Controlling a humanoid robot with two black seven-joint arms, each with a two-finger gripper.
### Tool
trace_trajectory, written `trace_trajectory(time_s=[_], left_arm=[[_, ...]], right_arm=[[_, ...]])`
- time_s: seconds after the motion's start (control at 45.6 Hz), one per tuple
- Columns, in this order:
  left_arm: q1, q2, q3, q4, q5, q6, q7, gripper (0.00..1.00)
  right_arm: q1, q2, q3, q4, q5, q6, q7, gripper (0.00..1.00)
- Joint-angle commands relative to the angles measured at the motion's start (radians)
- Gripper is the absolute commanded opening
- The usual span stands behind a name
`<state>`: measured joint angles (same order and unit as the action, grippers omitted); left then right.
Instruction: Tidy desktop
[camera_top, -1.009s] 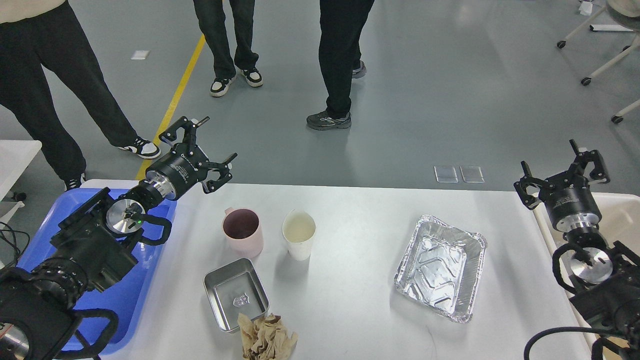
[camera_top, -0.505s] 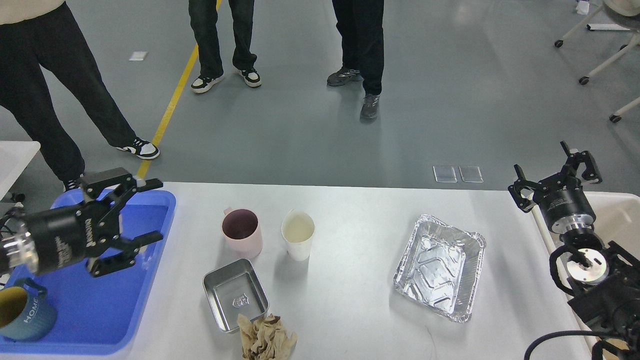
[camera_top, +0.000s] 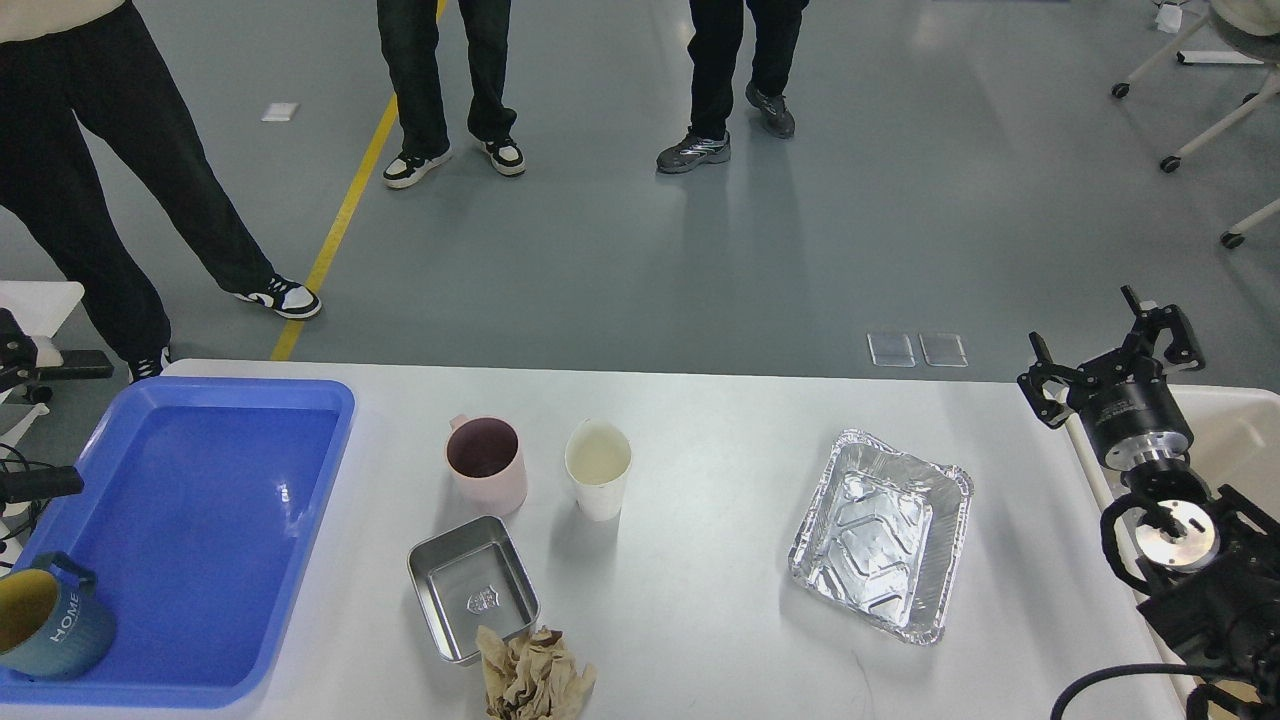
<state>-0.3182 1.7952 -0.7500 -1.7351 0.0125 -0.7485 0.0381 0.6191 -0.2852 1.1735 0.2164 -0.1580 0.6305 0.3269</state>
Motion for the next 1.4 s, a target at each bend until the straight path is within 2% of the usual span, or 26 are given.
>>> trace_trajectory(time_s=[0.0, 0.219, 0.768, 0.834, 1.009, 1.382], left_arm=[[-0.03, -0.005, 0.006, 0.029, 0.001, -0.017, 0.005, 0.96], [-0.062, -0.053, 0.011, 0.061, 0.024, -0.017, 0.016, 0.96], [-0.064, -0.188, 0.009, 0.081, 0.305, -0.022, 0.025, 0.96], [-0.062, -0.207, 0.006, 0.081, 0.331, -0.02, 0.046, 0.96], [-0.081, -0.296, -0.006, 0.081, 0.411, 0.001, 0.138, 0.95], [-0.18, -0.462, 0.004, 0.077, 0.563, 0.123, 0.321, 0.94]], right_arm=[[0.005, 0.003, 0.0, 0.0, 0.0, 0.0, 0.0, 1.0], [0.008, 0.001, 0.0, 0.0, 0.0, 0.0, 0.0, 1.0], [0.008, 0.004, 0.0, 0.024, 0.0, 0.005, 0.0, 1.0], [0.008, 0.004, 0.0, 0.031, 0.0, 0.005, 0.0, 1.0], [-0.001, 0.0, 0.0, 0.049, 0.0, 0.006, -0.002, 1.0], [-0.004, 0.003, 0.0, 0.061, 0.0, 0.008, 0.0, 1.0]])
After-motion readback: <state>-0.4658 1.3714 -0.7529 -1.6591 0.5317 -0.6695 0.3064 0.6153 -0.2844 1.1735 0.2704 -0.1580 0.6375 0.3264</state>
